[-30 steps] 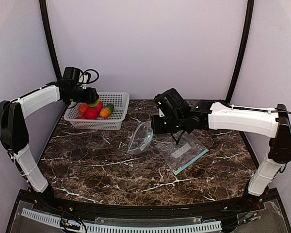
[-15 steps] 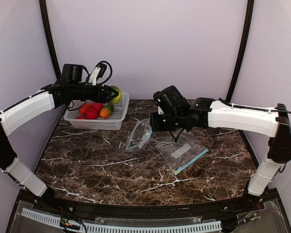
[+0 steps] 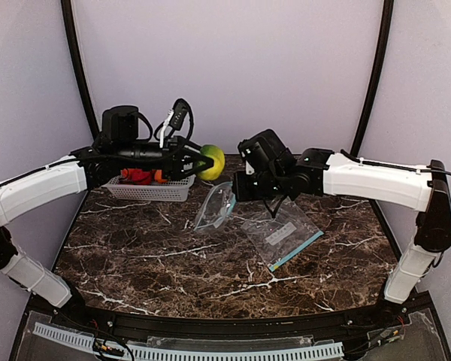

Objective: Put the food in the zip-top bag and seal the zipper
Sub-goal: Place the fake fruit in the zipper food storage bag.

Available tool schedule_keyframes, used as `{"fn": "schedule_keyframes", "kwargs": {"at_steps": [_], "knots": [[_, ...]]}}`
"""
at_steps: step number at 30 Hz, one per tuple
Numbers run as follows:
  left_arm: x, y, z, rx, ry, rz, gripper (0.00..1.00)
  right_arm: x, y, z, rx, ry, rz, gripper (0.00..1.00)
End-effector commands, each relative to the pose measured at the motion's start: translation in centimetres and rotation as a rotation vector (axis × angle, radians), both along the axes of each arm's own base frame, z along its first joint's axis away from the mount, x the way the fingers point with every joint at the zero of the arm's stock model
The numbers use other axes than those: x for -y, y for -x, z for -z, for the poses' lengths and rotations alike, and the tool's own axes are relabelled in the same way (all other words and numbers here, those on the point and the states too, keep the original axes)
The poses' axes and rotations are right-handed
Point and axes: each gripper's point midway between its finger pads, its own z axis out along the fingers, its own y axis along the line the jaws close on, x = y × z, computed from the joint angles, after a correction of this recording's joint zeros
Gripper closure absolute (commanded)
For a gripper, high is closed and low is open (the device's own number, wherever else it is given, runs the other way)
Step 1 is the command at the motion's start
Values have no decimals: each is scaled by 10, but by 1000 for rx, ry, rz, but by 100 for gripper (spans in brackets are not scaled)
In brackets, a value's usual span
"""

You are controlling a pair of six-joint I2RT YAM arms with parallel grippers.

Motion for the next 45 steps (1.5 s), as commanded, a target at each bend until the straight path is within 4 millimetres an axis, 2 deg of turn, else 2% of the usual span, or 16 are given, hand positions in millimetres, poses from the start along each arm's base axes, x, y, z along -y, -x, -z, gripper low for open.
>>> {"fn": "schedule_keyframes", "kwargs": {"at_steps": [1,7,11,16,24,29,36,45], "knots": [[9,19,28,-25,-53,64,44,-1,-6,2,-30,-19,-11,100],[26,32,67,-75,-132,109,45,-1,-5,3,-53,-35,-22,100],[31,29,81,-99,-165,103,45,-1,-4,3,-60,-40,-27,100],[28,16,102,-92,-259,22,45,-1,-3,5,-72,-45,-41,100],[26,6,129,-58,-399,-49,45,-2,-1,7,-89,-54,-60,100],[19,-6,139,-12,-477,-139,46,-6,3,10,-106,-60,-87,100],[10,-18,141,22,-518,-227,46,-10,12,18,-146,-67,-139,100],[5,-22,145,54,-538,-275,45,-18,28,23,-214,-108,-239,100]]}}
